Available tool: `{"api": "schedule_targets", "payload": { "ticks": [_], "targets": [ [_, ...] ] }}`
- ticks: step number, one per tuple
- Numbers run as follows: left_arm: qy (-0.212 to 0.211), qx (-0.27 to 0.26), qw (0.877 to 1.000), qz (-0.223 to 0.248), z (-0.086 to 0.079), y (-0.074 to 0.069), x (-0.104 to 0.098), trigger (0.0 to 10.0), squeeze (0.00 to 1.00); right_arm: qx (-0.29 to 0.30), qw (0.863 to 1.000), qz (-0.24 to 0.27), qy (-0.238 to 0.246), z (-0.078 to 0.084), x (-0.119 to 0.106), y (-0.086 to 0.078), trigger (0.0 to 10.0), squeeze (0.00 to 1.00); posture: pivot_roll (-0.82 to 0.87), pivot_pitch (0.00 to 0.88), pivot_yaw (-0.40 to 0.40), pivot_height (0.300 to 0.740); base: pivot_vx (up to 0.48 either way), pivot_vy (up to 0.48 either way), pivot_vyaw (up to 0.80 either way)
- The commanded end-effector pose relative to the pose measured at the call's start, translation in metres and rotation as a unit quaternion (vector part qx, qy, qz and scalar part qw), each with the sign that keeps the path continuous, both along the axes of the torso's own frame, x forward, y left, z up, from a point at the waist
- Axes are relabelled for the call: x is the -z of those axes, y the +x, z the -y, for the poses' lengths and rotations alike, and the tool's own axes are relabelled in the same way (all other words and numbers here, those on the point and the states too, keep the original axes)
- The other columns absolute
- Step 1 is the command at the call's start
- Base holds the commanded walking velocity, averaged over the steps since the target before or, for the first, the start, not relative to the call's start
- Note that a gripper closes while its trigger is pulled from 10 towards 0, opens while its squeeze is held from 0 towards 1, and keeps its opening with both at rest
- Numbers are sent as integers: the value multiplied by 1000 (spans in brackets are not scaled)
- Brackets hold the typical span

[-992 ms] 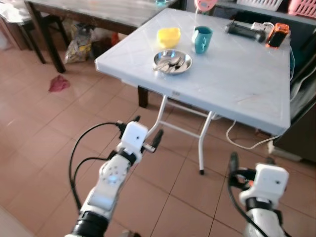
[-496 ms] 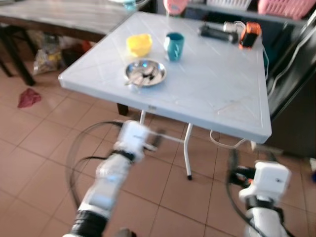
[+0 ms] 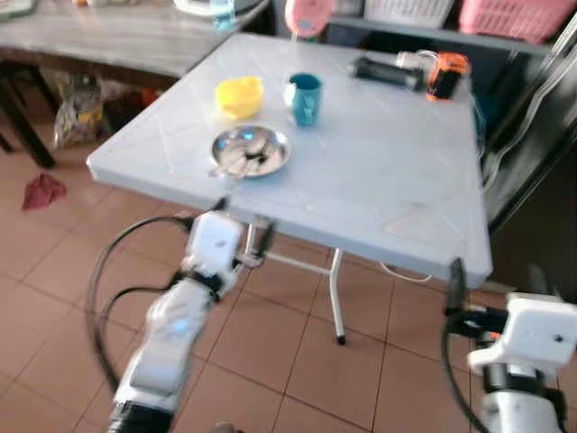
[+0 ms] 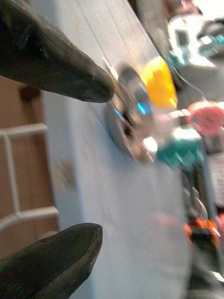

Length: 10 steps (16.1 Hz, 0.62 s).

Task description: Setting the table

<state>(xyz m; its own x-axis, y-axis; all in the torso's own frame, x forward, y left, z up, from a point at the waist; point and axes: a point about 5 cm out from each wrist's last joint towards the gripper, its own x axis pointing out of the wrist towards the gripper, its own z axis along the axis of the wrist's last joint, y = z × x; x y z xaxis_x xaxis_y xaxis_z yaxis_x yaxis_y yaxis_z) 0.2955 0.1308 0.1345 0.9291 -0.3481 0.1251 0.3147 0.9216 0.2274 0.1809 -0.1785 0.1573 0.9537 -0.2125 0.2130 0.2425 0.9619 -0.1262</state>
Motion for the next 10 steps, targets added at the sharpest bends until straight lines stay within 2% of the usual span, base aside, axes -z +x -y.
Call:
{"api": "schedule_targets", "payload": {
  "ticks": [1,4,10],
  "targets": [
    [-1,9,1000,-4,6,0,0,10000,0,7,1000,-20,-6,4,7,-2,10000,0,17,139,-31,714,251,0,0],
    [-2,13,1000,-9,8,-2,-2,10000,0,5,1000,-30,-2,1,9,0,10000,0,19,139,-33,714,245,0,0],
    [3,-6,999,-44,2,0,11,10000,0,7,999,-39,4,-2,14,0,10000,0,22,139,-23,714,0,0,0]
  ]
}}
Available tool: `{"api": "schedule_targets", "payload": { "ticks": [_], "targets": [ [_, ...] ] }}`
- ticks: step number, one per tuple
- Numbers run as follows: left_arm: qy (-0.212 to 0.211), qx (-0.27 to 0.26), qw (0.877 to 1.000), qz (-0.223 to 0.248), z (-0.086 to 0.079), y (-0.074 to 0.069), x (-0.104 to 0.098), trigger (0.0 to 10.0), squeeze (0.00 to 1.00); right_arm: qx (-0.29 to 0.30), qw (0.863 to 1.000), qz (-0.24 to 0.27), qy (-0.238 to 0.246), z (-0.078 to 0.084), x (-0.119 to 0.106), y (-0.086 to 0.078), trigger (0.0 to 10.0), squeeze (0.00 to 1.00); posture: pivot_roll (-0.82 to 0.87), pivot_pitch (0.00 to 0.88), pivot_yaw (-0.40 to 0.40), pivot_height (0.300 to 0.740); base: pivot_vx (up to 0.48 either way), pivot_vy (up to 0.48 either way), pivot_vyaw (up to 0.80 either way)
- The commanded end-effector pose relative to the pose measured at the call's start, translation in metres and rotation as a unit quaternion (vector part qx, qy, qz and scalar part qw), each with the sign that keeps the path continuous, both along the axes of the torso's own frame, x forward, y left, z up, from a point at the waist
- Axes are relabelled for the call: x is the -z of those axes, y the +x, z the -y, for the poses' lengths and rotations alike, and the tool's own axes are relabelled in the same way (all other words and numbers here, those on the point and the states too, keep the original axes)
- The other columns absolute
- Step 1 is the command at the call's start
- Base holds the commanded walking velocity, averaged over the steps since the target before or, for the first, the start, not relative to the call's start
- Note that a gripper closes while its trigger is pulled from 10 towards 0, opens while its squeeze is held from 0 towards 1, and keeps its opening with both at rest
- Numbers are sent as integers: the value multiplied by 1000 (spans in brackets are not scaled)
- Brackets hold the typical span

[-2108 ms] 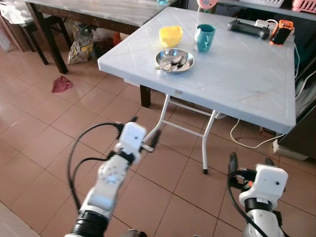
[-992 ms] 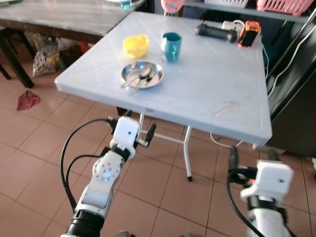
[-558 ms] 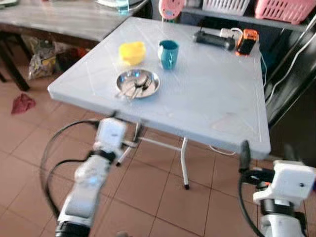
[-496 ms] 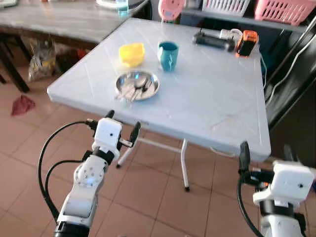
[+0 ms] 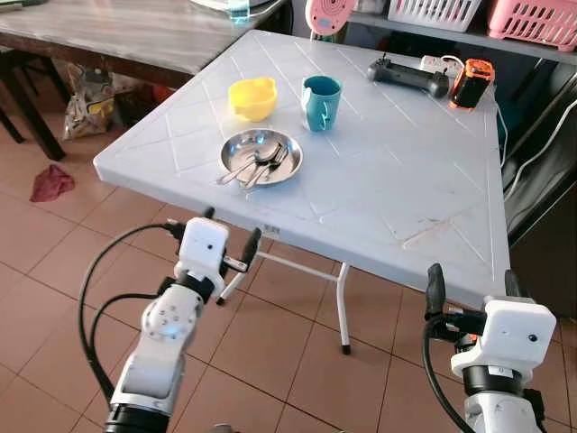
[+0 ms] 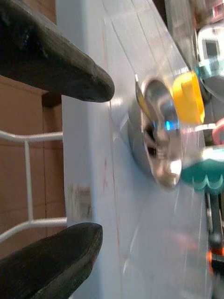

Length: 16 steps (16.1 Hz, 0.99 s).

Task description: Setting the table

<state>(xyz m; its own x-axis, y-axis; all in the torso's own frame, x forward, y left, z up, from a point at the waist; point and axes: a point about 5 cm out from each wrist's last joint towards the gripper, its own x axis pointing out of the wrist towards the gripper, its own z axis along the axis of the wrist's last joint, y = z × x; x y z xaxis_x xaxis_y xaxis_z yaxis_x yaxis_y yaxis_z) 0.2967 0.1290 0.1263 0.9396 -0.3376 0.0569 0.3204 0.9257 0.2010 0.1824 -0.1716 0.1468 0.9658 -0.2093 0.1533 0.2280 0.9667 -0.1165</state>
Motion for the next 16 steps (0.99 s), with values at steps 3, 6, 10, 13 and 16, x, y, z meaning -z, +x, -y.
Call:
{"api": "schedule_targets", "payload": {
  "ticks": [3,6,10,13,16],
  "targets": [
    [6,16,1000,-11,5,-1,1,10000,0,12,1000,-11,-7,3,3,0,10000,0,23,144,-16,714,0,0,0],
    [3,12,1000,-21,5,1,3,10000,0,10,1000,-4,-7,1,-1,2,10000,0,20,144,-12,714,0,0,0],
    [3,22,1000,-20,10,3,1,10000,0,12,1000,0,-8,2,-3,3,10000,0,14,146,-9,714,0,318,0],
    [0,28,999,-17,15,5,-2,10000,0,13,1000,2,-11,5,-4,6,10000,0,16,145,-7,714,0,401,0],
    [0,32,999,-16,17,7,-3,10000,0,12,1000,1,-12,4,-3,6,10000,0,16,147,-5,714,0,409,0]
  ]
}}
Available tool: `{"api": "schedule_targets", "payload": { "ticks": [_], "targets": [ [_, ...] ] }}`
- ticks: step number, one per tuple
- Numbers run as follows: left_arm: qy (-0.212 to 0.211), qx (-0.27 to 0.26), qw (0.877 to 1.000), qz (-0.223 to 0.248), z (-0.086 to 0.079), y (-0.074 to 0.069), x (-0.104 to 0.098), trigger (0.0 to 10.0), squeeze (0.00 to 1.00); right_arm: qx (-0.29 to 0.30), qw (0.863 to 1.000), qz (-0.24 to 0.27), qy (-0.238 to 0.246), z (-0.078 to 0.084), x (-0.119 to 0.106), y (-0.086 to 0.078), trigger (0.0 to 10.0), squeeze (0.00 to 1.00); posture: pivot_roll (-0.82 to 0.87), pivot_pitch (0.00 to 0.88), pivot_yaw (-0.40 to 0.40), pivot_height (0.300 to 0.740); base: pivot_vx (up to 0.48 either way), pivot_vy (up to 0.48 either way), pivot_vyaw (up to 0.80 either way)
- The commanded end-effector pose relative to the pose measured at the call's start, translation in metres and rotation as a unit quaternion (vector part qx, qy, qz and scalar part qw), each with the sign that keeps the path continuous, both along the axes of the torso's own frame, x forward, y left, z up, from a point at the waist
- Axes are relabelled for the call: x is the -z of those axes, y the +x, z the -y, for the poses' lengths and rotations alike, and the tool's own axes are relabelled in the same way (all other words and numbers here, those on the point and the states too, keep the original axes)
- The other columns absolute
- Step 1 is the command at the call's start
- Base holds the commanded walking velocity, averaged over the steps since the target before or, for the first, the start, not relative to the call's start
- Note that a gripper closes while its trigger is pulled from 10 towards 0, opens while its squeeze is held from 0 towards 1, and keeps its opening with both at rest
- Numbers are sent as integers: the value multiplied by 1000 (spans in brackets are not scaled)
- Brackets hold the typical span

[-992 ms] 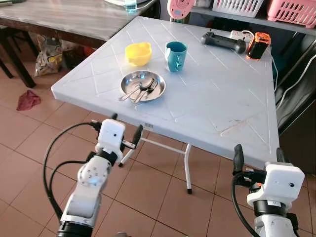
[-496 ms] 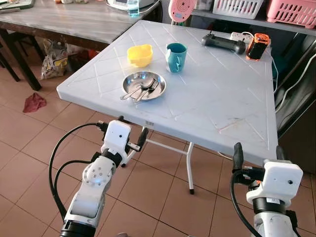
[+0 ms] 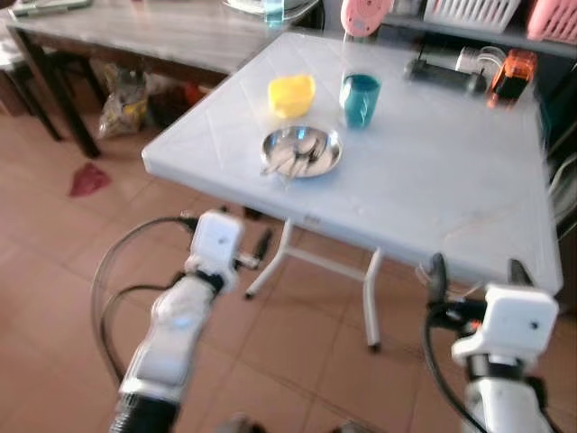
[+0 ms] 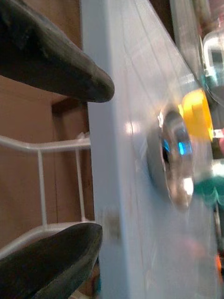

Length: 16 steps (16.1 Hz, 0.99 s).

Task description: Setting the table

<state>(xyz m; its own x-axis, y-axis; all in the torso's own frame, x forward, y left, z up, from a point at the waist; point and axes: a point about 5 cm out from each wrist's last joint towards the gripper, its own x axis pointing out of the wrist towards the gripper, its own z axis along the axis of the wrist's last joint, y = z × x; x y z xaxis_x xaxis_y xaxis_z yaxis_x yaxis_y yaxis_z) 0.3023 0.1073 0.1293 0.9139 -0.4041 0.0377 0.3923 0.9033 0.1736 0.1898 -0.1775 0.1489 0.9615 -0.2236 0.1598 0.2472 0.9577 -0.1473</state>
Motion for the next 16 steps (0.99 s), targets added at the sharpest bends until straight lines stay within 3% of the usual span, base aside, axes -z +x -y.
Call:
{"api": "schedule_targets", "payload": {
  "ticks": [1,3,7,9,16],
  "targets": [
    [9,-3,1000,-3,-3,1,0,10000,0,2,1000,0,4,-1,0,-2,10000,0,16,147,-5,714,0,412,0],
    [10,-1,1000,-4,-2,1,1,10000,0,3,1000,-3,5,-1,1,-2,10000,0,10,148,-5,714,0,441,0],
    [7,4,1000,-3,2,4,1,10000,0,5,1000,-7,5,0,3,-3,10000,0,8,151,-2,714,0,443,-723],
    [9,2,1000,6,3,4,0,10000,0,7,1000,-6,7,0,3,-3,10000,0,9,152,0,714,0,0,-650],
    [-8,7,1000,15,7,2,-4,10000,0,-2,1000,-8,4,-3,4,-1,10000,0,14,155,-3,714,0,0,0]
  ]
}}
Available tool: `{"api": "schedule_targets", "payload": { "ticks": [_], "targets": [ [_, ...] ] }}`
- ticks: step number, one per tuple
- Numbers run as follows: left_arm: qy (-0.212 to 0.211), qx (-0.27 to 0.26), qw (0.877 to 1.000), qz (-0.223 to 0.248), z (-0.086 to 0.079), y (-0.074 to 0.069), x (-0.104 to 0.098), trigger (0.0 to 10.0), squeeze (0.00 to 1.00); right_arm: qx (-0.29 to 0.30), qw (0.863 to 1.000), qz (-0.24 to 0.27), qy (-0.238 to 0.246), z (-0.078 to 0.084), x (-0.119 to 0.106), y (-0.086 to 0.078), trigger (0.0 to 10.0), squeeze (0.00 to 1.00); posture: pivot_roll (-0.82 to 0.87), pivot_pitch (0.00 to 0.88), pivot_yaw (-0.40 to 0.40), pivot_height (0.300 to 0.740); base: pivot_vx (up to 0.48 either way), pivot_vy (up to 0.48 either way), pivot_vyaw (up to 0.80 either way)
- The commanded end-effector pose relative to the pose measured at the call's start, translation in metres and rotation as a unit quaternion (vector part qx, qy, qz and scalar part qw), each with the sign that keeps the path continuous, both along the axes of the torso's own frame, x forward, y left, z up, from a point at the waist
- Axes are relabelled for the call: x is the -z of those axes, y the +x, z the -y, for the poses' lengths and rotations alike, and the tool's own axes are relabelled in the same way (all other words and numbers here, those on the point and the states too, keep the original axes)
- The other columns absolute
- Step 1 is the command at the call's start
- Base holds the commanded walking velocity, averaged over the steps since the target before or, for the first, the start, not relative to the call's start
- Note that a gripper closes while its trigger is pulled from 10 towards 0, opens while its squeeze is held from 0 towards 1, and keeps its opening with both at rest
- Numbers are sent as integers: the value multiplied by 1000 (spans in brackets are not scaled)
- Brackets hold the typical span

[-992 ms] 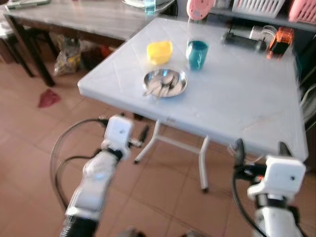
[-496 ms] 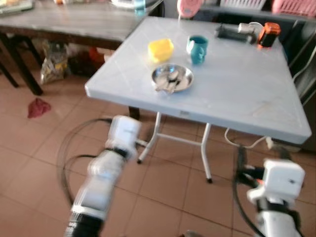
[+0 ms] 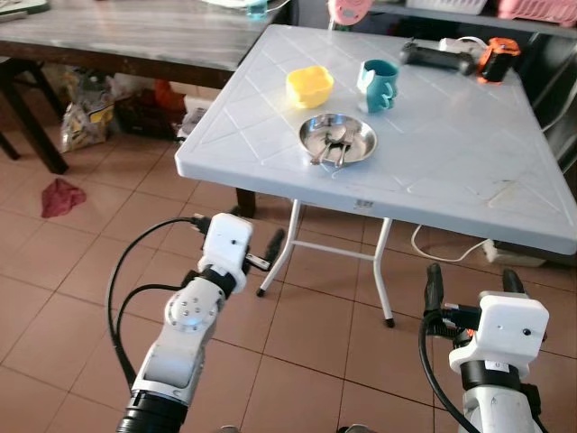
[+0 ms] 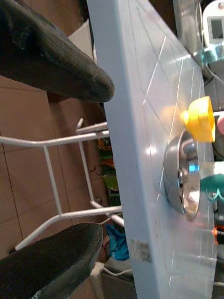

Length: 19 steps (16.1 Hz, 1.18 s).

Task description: Setting the table

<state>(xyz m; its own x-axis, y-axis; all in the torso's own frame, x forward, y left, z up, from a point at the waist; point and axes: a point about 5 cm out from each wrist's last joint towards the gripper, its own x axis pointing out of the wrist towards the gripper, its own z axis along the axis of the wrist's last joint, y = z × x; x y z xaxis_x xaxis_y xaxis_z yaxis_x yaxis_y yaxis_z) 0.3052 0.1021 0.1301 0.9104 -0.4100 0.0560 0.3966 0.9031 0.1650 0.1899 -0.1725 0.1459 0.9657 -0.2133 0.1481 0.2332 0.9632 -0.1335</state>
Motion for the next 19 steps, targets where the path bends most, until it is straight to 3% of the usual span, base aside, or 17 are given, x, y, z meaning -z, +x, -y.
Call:
{"api": "schedule_targets", "payload": {
  "ticks": [1,4,7,19],
  "targets": [
    [-10,-1,1000,14,2,-1,-6,10000,0,1,1000,-3,-7,2,0,0,10000,0,18,153,-17,714,0,0,0],
    [-18,-4,1000,21,2,0,-10,10000,0,-8,1000,0,-15,2,-2,1,10000,0,19,143,-26,714,0,0,0],
    [-18,1,1000,22,4,0,-10,10000,0,-14,1000,-3,-19,2,-2,1,10000,0,16,138,-31,714,84,0,-621],
    [-18,16,1000,17,9,-3,-8,10000,0,-19,999,-3,-27,0,-1,0,10000,0,5,144,-26,714,378,0,0]
  ]
}}
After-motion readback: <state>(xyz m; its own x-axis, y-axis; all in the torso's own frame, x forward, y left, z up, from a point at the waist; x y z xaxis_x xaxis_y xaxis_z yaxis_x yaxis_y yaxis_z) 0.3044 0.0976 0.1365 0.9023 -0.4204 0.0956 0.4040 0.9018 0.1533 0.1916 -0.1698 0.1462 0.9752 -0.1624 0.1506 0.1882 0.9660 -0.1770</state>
